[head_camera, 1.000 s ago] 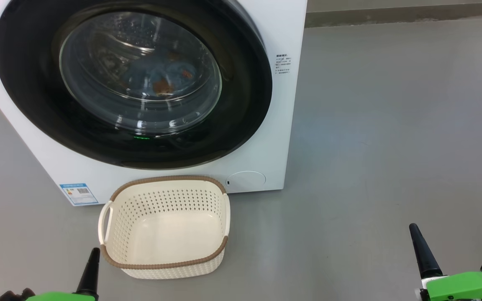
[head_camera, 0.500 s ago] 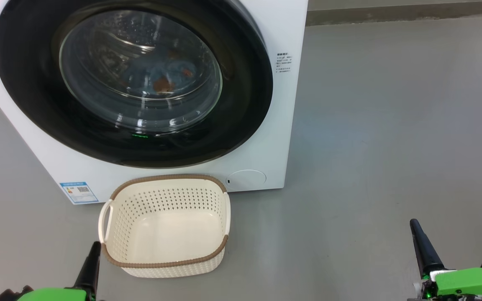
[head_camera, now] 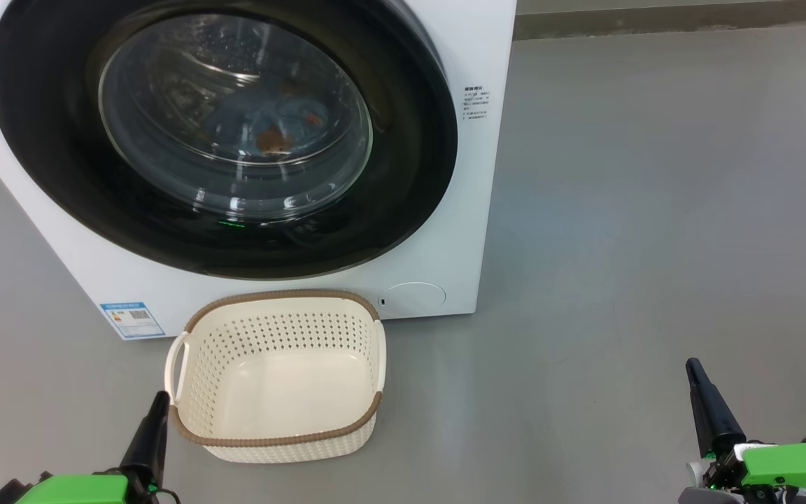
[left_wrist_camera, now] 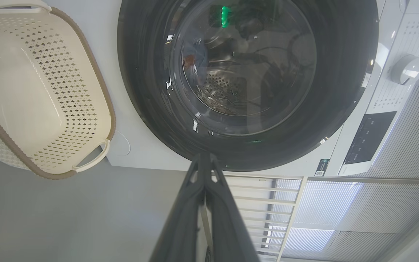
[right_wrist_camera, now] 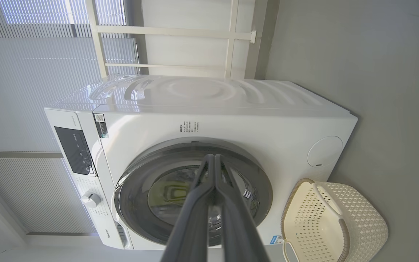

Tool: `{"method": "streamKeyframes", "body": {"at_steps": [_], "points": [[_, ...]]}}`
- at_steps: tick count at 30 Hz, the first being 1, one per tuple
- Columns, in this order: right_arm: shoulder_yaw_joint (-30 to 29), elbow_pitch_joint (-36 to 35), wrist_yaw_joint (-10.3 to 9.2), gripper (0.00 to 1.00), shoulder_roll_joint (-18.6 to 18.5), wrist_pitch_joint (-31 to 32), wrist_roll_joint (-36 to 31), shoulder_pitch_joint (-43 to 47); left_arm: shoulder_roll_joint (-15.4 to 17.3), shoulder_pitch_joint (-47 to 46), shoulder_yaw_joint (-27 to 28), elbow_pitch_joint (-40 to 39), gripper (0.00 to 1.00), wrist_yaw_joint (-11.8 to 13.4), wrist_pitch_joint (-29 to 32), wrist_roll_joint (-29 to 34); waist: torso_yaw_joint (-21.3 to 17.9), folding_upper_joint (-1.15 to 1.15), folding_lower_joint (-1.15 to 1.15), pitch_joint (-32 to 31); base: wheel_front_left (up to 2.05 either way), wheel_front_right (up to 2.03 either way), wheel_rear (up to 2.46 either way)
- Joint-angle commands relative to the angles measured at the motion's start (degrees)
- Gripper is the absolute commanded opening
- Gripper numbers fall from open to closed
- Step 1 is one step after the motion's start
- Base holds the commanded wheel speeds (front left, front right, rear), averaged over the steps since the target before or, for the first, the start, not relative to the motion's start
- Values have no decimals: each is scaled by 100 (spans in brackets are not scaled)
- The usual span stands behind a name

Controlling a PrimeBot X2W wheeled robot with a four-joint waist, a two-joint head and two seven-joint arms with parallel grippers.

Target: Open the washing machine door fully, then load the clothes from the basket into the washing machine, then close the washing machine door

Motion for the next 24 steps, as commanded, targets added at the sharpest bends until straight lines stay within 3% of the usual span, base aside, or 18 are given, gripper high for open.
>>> {"method": "streamKeyframes", "body": {"at_steps": [1,24], "points": [[125,-126,9,0,-35,62,211,-307,133,-263,210,-107,0,-57,59,-157,1,0,0,2,0,0,0],[126,-126,9,0,-35,62,211,-307,133,-262,209,-107,0,-57,59,-157,1,0,0,2,0,0,0]]}}
